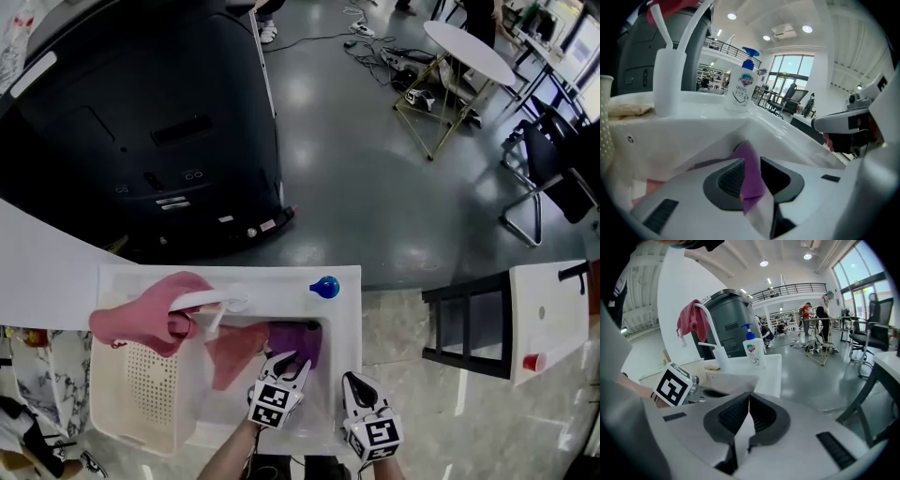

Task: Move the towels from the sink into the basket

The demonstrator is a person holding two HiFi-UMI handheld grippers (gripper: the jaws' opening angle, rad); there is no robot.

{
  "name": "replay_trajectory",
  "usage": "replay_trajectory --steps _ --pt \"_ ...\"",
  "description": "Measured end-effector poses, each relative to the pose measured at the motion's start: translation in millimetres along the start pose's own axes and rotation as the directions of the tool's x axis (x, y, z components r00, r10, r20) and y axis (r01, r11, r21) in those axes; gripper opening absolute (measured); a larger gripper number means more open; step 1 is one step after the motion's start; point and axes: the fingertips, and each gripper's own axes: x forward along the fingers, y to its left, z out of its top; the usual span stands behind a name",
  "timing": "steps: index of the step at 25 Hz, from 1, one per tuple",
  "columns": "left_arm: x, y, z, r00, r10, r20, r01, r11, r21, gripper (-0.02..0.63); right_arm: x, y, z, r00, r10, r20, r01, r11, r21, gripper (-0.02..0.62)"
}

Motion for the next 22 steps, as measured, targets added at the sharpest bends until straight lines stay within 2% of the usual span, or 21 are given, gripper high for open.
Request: replay_trajectory --steps 4,6,10,17,20,22 --pt "22 -5 -15 0.997 -0.048 -0.057 0.044 0.997 -0.068 0.2 -2 -7 -1 1.0 -0.006 -0.003 0.006 1.0 0.0 0.029" --pt "29 -5 -19 0.996 -0.046 -0.076 0.04 0.996 -0.078 0.215 -4 -11 -1 1.0 -0.01 -0.003 0.01 1.0 0.002 0.029" --pt "38 -3 -26 0.995 -0.024 -0.094 0.016 0.996 -0.087 0.215 -7 -19 -5 1.0 -0.014 -0.009 0.015 1.0 0.008 0.029" --pt "42 0 -32 0.994 -0.044 -0.102 0.029 0.989 -0.146 0.216 -10 -29 -15 0.999 -0.028 -0.031 0.028 0.999 0.019 0.029" --pt "42 -1 -32 0.993 -0.068 -0.093 0.052 0.984 -0.169 0.208 -11 -31 -19 0.999 -0.022 -0.035 0.023 0.999 0.024 0.029" --pt "43 -5 -32 0.991 -0.106 -0.077 0.09 0.976 -0.196 0.175 -12 -32 -21 0.999 -0.021 -0.037 0.022 0.999 0.027 0.029"
